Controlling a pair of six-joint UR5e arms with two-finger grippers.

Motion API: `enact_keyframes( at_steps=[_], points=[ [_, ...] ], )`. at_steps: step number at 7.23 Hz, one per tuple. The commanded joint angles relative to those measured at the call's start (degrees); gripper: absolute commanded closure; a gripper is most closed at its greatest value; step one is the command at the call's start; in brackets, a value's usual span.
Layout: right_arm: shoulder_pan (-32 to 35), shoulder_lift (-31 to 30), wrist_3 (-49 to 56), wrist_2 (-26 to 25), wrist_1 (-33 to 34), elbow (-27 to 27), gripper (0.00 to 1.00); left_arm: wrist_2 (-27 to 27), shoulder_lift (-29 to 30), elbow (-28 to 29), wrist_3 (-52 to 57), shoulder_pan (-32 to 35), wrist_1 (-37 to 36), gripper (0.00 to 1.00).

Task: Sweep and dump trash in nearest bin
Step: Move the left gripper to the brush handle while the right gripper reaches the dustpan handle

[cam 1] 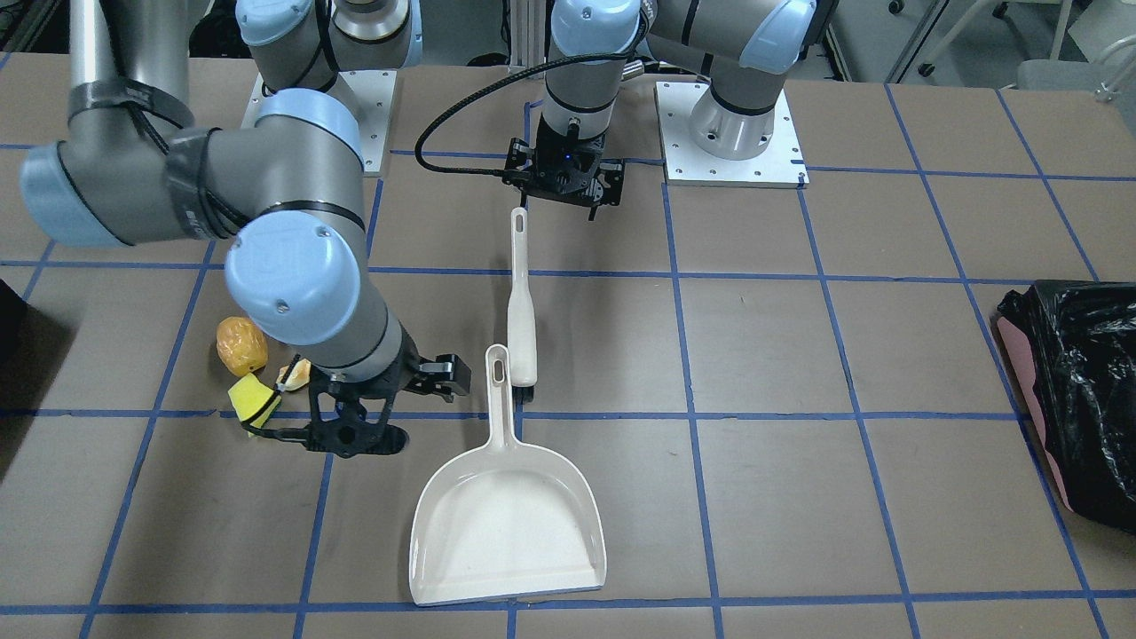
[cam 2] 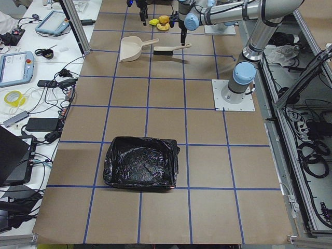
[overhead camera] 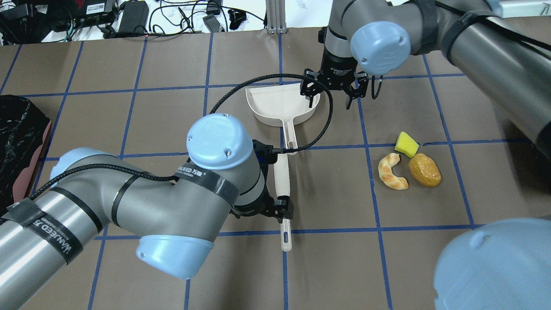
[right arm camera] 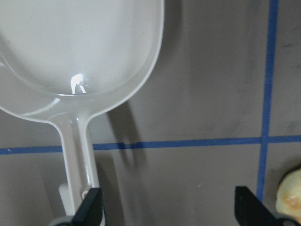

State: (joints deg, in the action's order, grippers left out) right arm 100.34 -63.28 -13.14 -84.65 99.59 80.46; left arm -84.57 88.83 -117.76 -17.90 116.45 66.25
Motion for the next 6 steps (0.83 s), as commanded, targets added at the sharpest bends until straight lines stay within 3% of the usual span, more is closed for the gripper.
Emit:
enact_keyframes(
  at_steps=[1,4,6],
  points=[
    [4.07,4.91,-1.19,0.19,-0.01,-2.67,0.03,0.02,2.65,-0.63,-4.85,3.24,-3.99,0.00],
    [6.09,5.80,-0.84,1.94,-0.54,-0.75,0.05,-0.07,6.61,-0.72,-7.33,5.45,-7.35,0.00],
    [6.97,5.80,-0.40,2.56,-0.28,1.10,0.11,-0.16,8.63,-0.98,-8.56,6.50,-9.55,0.00]
  ],
)
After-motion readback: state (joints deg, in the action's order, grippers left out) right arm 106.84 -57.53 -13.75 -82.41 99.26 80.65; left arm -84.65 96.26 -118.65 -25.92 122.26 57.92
